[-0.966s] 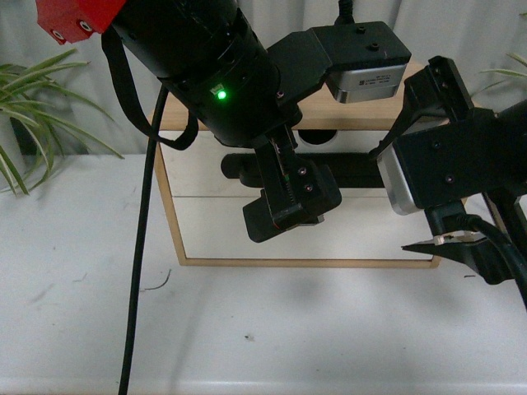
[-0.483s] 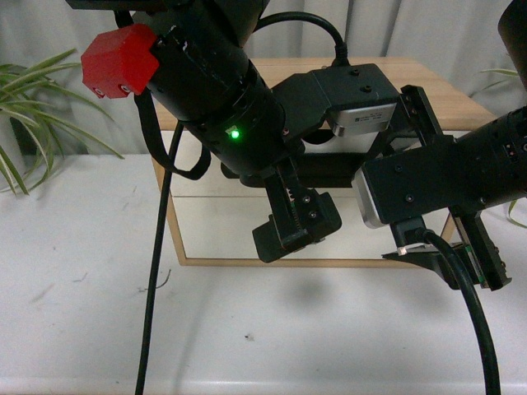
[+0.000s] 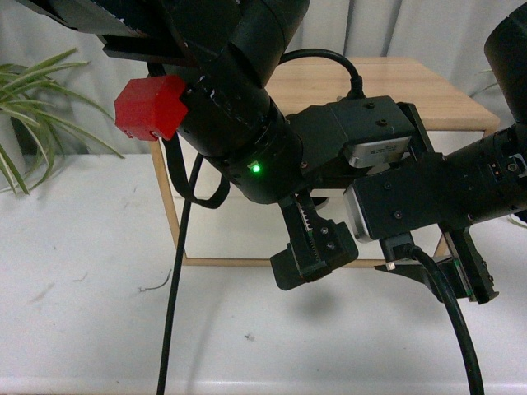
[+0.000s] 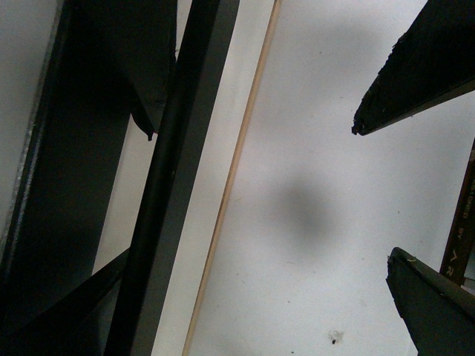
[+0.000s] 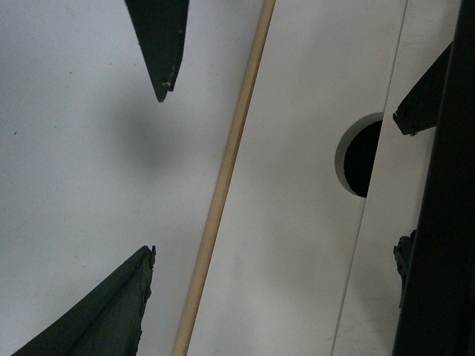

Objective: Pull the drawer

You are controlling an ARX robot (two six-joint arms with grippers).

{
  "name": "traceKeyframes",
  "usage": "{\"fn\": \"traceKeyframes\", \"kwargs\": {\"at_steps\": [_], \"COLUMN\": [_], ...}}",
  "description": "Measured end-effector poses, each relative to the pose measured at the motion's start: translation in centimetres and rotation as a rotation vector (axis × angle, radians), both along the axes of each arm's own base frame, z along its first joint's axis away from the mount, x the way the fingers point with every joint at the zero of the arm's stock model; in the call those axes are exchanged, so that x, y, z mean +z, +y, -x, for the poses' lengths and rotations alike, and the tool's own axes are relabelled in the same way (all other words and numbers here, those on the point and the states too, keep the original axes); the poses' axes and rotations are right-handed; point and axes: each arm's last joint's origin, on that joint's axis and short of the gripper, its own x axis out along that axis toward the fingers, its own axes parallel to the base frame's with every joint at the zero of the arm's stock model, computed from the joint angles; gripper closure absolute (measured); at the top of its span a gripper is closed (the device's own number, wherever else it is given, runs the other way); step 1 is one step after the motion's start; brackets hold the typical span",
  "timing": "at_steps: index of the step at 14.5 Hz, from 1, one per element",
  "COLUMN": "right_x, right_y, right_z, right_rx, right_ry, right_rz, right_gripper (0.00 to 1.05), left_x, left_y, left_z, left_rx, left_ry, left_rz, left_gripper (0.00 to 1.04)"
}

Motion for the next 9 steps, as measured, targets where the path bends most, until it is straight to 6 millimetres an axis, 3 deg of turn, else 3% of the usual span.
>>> {"fn": "traceKeyframes", "kwargs": {"at_steps": [9], "right_x": [0.0], "right_y": [-0.8], "right_z": [2.8], "right_rx": [-0.038], "right_ry": [0.018], "right_rz": [0.037], "right_gripper": [0.06], "left_x": [-0.6], "left_y": [-0.2], "left_z": [1.9], "left_rx": [-0.018], "left_ry": [0.018], "left_rz": [0.037], "left_gripper": [0.07]}}
